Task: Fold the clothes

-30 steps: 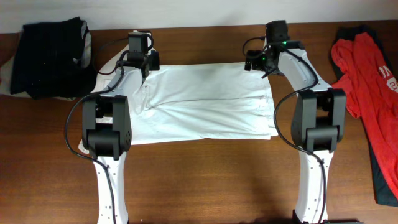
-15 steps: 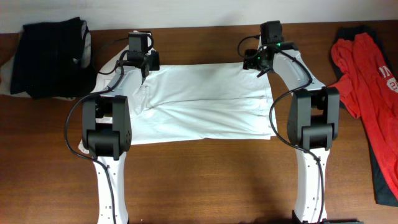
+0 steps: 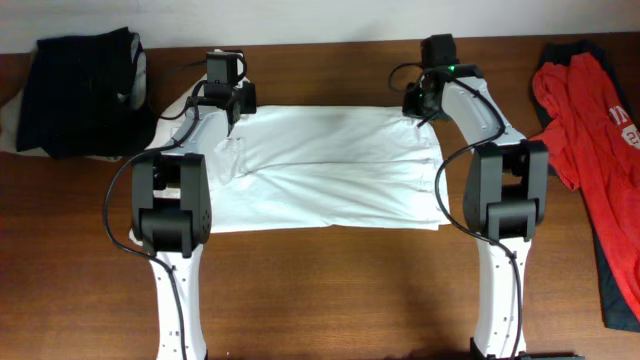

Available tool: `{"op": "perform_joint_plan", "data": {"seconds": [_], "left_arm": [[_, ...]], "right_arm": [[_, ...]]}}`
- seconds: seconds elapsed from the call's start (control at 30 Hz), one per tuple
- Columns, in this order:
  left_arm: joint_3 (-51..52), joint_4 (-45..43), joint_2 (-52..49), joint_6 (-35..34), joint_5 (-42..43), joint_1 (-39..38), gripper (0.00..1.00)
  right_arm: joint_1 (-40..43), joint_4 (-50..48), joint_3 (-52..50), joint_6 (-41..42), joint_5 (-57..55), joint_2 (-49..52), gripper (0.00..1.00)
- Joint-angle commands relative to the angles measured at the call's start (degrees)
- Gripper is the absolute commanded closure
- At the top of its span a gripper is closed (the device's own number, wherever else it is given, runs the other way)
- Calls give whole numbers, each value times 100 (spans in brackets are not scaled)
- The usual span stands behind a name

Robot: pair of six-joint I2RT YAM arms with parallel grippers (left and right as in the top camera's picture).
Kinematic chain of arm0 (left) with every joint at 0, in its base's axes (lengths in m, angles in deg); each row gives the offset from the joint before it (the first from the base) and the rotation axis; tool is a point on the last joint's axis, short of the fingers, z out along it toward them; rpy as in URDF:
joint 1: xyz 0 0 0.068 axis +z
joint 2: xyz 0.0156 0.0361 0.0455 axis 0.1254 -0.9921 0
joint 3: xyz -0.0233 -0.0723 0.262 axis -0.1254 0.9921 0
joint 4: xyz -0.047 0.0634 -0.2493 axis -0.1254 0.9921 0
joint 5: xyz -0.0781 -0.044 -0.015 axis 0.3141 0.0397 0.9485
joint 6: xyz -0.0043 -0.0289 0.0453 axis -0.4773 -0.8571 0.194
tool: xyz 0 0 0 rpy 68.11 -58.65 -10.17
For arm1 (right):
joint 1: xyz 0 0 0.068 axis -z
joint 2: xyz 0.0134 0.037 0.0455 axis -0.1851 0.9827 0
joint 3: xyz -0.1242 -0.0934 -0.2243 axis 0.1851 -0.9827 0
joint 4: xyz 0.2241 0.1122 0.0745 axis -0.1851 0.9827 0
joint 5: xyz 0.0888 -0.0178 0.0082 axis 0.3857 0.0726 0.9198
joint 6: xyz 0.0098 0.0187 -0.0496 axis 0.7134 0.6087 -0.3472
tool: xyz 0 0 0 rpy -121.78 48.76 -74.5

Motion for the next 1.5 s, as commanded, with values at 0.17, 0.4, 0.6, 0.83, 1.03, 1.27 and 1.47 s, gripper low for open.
{"op": "perform_joint_plan", "data": {"seconds": [0.17, 0.4, 0.6, 0.83, 1.03, 1.27, 1.47], "left_arm": [[114, 402, 564, 31, 35, 39, 89], [114, 970, 1172, 28, -92, 39, 99], [114, 2505, 1668, -20, -446, 39, 99], [116, 4166, 1869, -315, -1204, 42, 94], [131, 5541, 1869, -645, -1207, 42, 91], [131, 6811, 1867, -986, -1143, 39, 86], [131, 7167, 1867, -979, -796, 39, 57]], "right_arm": [[157, 470, 107, 262, -210, -157, 96], [164, 756, 125, 422, -254, -487, 96], [168, 1436, 125, 957, -551, -953, 96], [168, 2131, 125, 1058, -529, -984, 96], [168, 2955, 125, 1182, -507, -984, 96], [168, 3510, 125, 1178, -507, -984, 96], [162, 3834, 114, 1152, -507, -981, 36]]}}
